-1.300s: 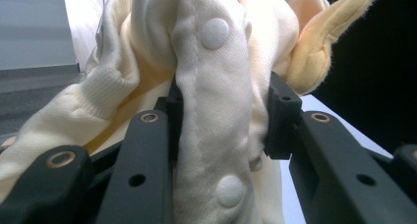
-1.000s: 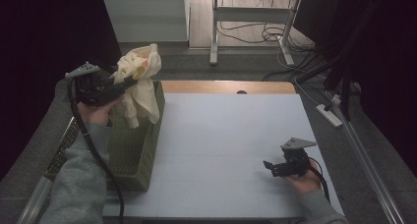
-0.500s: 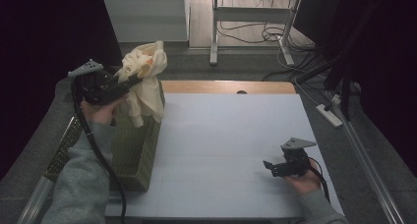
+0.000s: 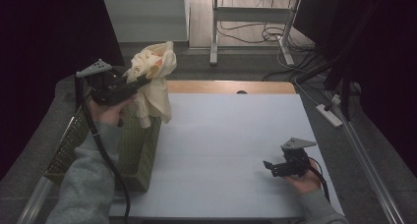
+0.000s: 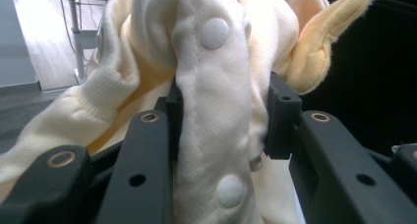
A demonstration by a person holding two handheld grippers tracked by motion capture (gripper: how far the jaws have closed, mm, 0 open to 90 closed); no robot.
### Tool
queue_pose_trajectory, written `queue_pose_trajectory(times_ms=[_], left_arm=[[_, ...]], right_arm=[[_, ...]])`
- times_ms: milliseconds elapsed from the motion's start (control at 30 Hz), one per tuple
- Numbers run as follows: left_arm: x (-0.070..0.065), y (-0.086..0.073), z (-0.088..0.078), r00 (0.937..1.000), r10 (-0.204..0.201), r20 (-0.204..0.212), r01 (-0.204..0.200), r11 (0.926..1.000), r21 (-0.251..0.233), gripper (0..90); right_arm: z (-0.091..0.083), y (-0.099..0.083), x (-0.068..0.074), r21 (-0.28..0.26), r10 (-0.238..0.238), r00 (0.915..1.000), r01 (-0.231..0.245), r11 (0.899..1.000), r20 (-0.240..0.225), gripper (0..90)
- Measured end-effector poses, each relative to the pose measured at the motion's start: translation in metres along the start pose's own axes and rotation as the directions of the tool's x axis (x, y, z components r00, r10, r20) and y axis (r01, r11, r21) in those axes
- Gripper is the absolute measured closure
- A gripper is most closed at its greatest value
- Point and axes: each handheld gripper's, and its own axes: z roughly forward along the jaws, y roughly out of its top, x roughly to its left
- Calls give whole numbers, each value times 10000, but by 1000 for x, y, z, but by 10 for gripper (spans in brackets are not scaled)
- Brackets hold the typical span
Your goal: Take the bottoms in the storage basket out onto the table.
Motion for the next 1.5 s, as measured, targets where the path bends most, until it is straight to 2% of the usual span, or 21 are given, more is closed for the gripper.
queue_pose_trajectory(times_ms=[700,1500], left_arm=[[-28,0,28,9963,150,841,-157,9998,76,630],[-55,-4,52,9859,310,1643,-374,9987,357,630]], right_arm=[[0,0,0,-17,-2,10000,2,10000,12,66],[-2,0,-1,-95,63,10000,-63,9999,64,66]])
